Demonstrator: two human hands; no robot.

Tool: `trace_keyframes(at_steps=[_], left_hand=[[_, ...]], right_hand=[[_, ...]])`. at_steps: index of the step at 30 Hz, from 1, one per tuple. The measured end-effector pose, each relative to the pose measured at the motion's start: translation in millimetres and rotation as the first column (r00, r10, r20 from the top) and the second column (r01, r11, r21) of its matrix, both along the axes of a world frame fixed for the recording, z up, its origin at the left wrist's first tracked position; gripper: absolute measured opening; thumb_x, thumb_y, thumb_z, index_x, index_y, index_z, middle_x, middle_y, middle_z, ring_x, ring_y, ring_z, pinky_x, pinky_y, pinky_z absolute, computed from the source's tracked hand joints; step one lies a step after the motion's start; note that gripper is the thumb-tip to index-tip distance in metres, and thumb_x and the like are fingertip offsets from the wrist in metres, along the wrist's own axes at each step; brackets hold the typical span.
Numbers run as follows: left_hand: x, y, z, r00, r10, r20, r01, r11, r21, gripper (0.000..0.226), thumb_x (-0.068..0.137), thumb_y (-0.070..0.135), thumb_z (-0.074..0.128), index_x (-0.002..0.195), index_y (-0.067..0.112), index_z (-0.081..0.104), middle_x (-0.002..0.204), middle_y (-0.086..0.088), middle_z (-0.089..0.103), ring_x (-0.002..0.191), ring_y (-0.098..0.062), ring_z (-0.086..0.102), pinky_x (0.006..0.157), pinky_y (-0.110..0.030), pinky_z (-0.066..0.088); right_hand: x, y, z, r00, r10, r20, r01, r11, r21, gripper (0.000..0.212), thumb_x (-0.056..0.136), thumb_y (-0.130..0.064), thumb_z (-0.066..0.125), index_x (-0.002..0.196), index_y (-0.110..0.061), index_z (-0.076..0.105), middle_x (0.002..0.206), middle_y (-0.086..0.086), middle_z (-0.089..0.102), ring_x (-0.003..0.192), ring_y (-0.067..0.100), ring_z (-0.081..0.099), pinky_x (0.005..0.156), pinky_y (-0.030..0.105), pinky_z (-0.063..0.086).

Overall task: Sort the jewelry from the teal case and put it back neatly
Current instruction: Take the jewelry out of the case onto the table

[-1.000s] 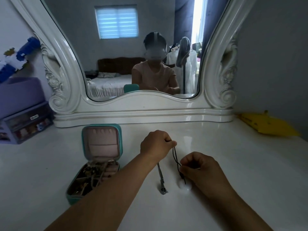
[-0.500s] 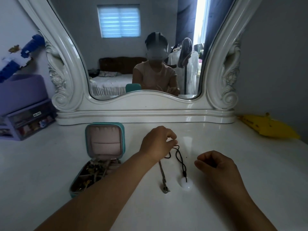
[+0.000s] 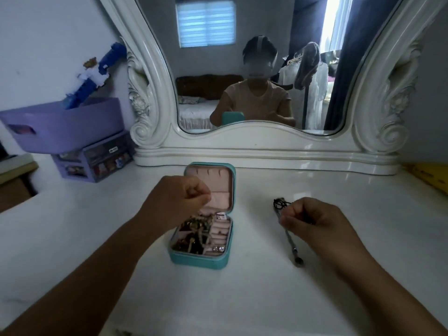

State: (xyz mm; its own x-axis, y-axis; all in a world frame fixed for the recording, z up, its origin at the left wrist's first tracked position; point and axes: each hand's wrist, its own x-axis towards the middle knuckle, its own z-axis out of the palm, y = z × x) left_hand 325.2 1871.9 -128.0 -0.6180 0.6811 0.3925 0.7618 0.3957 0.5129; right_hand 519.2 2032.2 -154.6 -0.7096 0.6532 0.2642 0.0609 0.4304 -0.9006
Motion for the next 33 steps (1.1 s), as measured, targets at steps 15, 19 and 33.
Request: trace_keyframes(at_steps=[15,19,33], left_hand=[[-18.0,-26.3,-43.6,0.982,-0.18,0.066,0.183,0.982,-0.052,0.018,0.075,0.018,0.071,0.092,0.024,0.07,0.09,0.013,0.052,0.081,0.001,0.054,0.068,-0.006,0.037],[-19.3,-17.5,-36.8,0.986,-0.159,0.052,0.16,0.987,-0.016,0.006,0.078,0.019,0.069,0.081,0.013,0.069,0.083,0.011,0.05,0.074,0.0,0.052,0.063,-0.007,0.035],[29.3,17.8,56.0,0.817,-0.5,0.287,0.281,0.78,0.559,0.01,0.085,0.007,0.06,0.088,0.013,0.068,0.064,-0.005,0.065,0.054,-0.011,0.06,0.054,-0.019,0.052]], right_hand=[[-73.7,-48.9,-8.2,0.945,0.302,0.125,-0.319,0.935,0.155,0.017,0.076,-0.004,0.07,0.068,-0.019,0.069,0.07,-0.003,0.07,0.059,-0.002,0.058,0.059,0.009,0.045],[-74.7,-43.0,-14.2,0.972,0.237,0.012,-0.237,0.968,0.086,0.014,0.077,-0.001,0.069,0.072,-0.015,0.07,0.068,-0.005,0.068,0.058,-0.001,0.057,0.058,0.008,0.043],[-69.3,-42.6,3.4,0.837,0.359,-0.413,-0.463,0.867,-0.185,0.029,0.074,-0.015,0.066,0.103,-0.015,0.064,0.094,0.002,0.072,0.088,0.015,0.066,0.076,0.023,0.053]])
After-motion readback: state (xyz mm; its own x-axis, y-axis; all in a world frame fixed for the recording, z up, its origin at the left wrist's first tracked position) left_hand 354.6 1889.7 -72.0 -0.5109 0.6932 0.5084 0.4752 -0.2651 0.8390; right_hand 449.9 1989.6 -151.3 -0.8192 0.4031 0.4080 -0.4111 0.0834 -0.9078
